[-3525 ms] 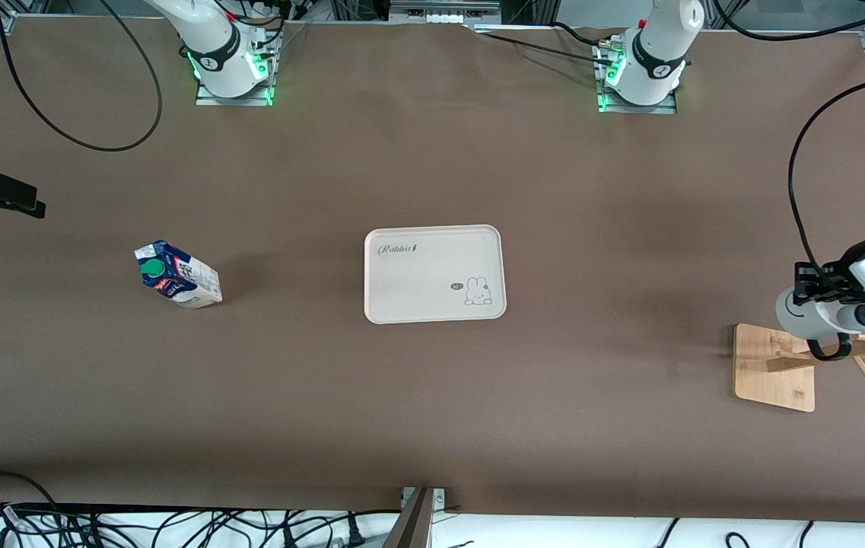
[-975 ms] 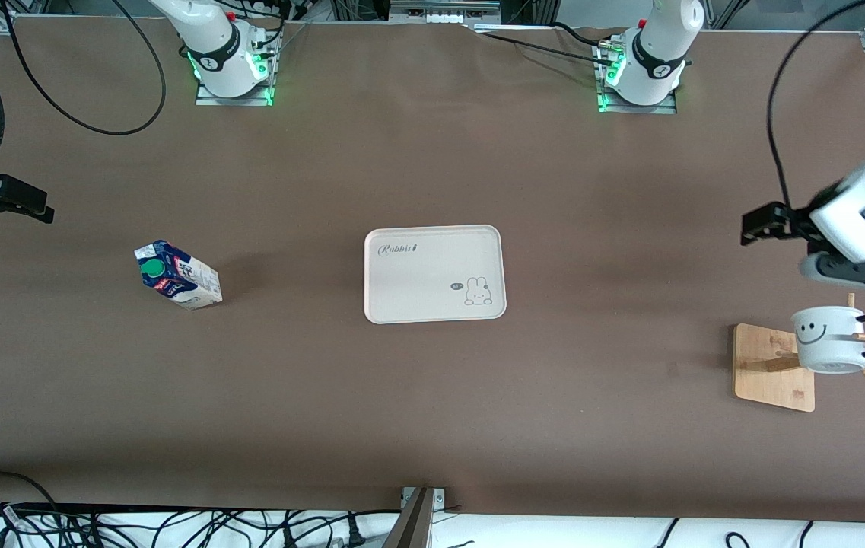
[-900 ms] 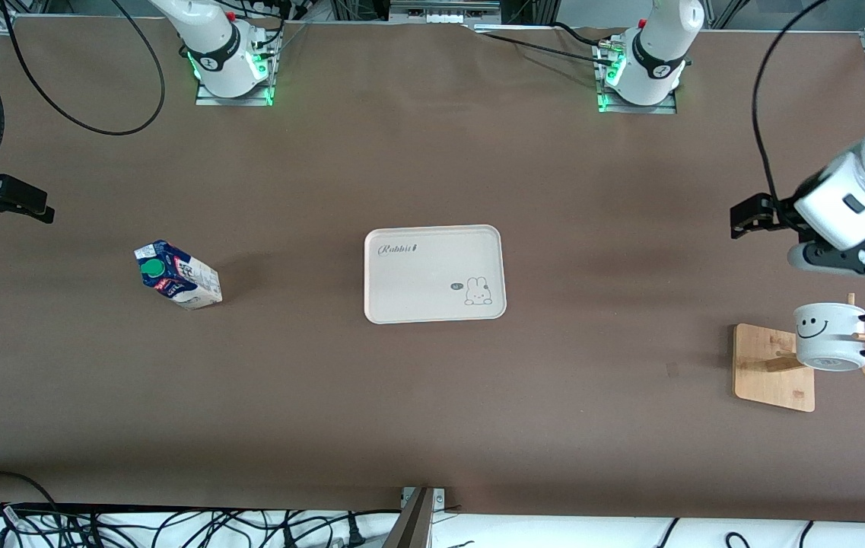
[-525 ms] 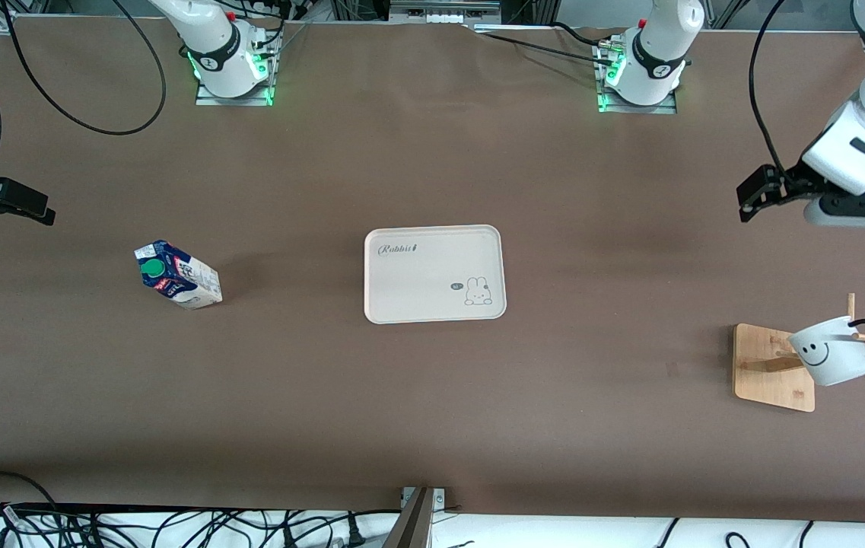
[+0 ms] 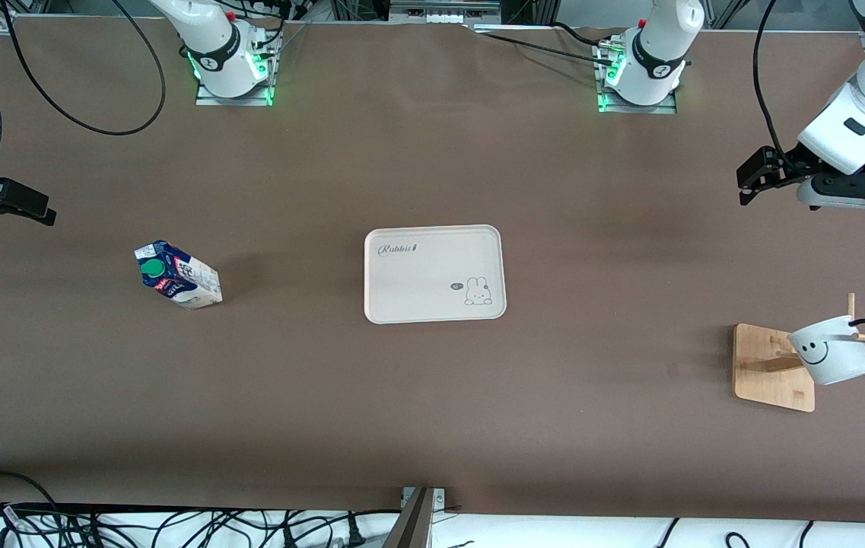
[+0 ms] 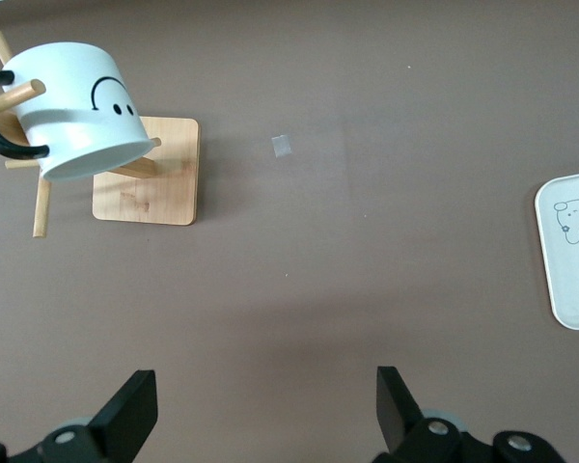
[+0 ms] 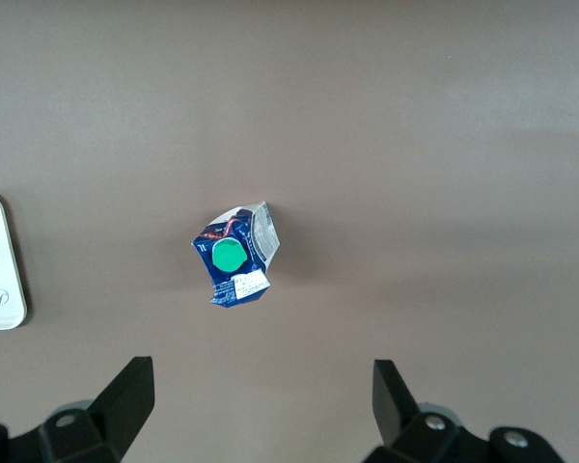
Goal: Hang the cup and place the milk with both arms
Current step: 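Open the left gripper and draw it back from the mug tree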
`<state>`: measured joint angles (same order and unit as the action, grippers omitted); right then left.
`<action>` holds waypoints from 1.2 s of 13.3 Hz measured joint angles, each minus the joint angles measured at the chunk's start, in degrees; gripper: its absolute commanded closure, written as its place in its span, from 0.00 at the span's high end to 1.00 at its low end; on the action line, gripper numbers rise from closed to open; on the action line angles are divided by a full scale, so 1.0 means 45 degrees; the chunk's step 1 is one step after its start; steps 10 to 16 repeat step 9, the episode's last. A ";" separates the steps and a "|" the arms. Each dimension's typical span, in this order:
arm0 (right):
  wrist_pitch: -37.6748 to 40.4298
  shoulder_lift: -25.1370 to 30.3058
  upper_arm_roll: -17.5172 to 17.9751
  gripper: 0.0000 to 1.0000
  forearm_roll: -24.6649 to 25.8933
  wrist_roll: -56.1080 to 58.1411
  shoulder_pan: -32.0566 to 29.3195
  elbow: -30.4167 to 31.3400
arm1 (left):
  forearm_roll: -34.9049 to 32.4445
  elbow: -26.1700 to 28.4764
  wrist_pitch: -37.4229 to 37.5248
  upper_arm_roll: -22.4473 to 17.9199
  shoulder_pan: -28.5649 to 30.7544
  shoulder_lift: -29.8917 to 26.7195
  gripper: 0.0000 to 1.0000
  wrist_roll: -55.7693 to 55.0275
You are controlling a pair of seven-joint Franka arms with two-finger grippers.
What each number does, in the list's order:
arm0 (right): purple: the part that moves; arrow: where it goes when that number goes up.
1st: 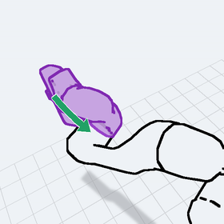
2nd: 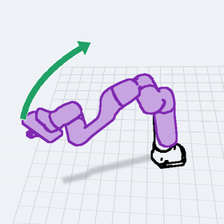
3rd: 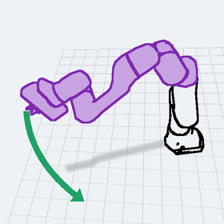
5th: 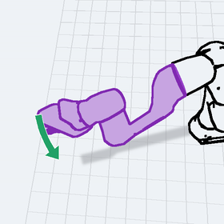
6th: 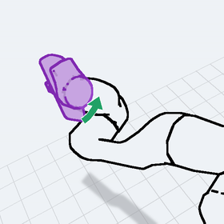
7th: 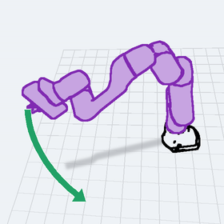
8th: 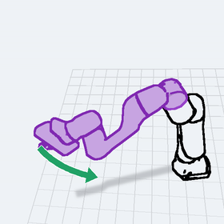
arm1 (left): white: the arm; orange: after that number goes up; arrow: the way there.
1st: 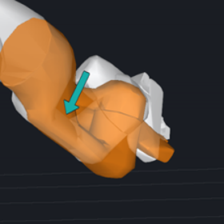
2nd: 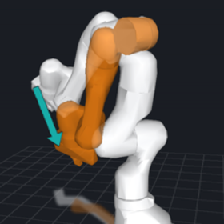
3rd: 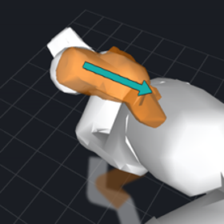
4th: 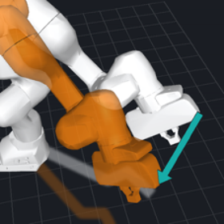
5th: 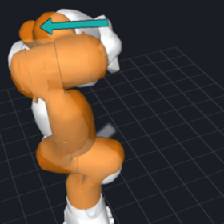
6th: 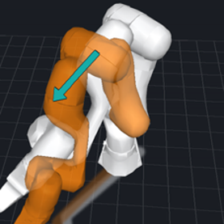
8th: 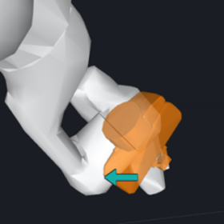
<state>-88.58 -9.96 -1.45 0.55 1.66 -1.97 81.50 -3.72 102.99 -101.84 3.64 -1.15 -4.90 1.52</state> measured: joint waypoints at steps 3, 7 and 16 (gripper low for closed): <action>-0.0001 0.0000 0.0036 1.00 0.0000 0.0014 0.0010 0.0000 | 0.0000 0.0002 0.0004 -0.0080 -0.0085 0.0000 1.00 0.0045; -0.0003 0.0000 0.0055 1.00 0.0000 0.0021 0.0024 0.0000 | 0.0001 0.0001 0.0019 -0.0208 -0.0172 -0.0001 1.00 0.0078; -0.0003 0.0000 0.0056 1.00 0.0000 0.0027 0.0024 0.0000 | 0.0001 0.0001 0.0019 -0.0225 -0.0193 -0.0003 1.00 0.0079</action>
